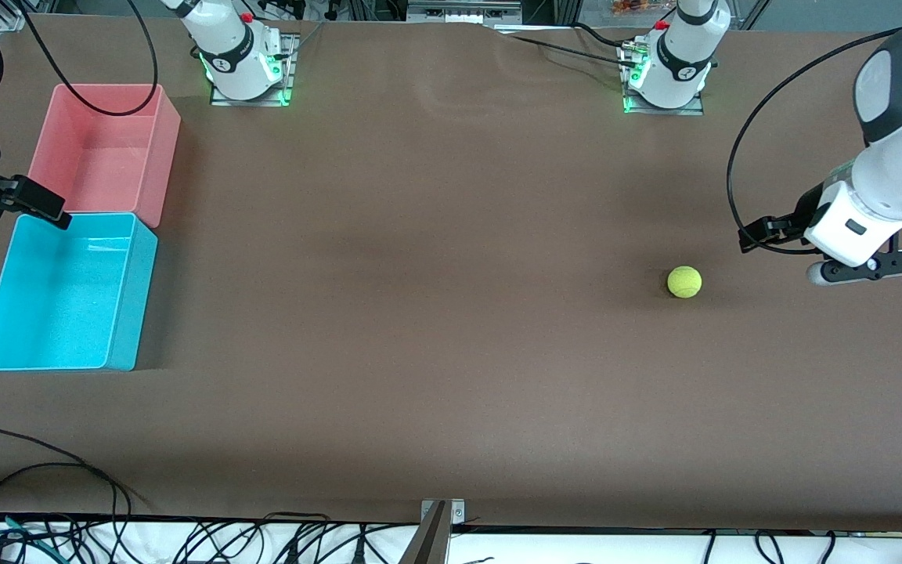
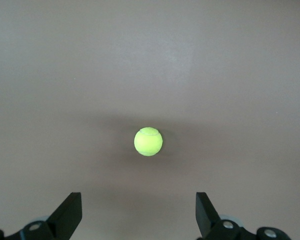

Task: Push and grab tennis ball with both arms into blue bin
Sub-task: 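Move the left gripper down beside the tennis ball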

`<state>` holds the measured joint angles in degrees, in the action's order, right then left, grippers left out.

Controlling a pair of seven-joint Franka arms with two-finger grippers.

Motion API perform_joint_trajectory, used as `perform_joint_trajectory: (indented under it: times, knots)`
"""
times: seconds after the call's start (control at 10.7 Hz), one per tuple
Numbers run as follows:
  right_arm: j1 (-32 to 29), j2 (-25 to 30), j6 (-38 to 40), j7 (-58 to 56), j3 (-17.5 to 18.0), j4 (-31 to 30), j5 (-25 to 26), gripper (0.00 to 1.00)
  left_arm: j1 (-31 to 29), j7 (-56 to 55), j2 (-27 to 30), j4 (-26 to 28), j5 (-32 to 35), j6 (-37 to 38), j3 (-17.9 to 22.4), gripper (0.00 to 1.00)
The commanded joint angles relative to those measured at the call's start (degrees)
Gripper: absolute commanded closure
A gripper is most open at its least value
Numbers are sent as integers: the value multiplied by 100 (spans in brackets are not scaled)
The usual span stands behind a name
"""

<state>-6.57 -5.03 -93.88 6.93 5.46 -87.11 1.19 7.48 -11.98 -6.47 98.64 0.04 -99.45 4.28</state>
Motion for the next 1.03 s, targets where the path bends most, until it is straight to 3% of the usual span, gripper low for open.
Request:
perform_joint_trajectory:
  times: [0.0,0.47,0.75,0.93]
  knots:
    - [-20,-60,107,10,16,168,-4,0,-18,11,524,971,-83,-531,28,0]
    - [-20,-60,98,1,16,168,-5,0,-158,46,515,1069,-13,-540,29,0]
    - [-28,-69,89,-25,8,159,-14,0,-212,55,419,1621,-21,-1337,37,0]
    - [-28,-95,80,-25,8,168,-14,0,-221,257,401,1676,-39,-1410,29,0]
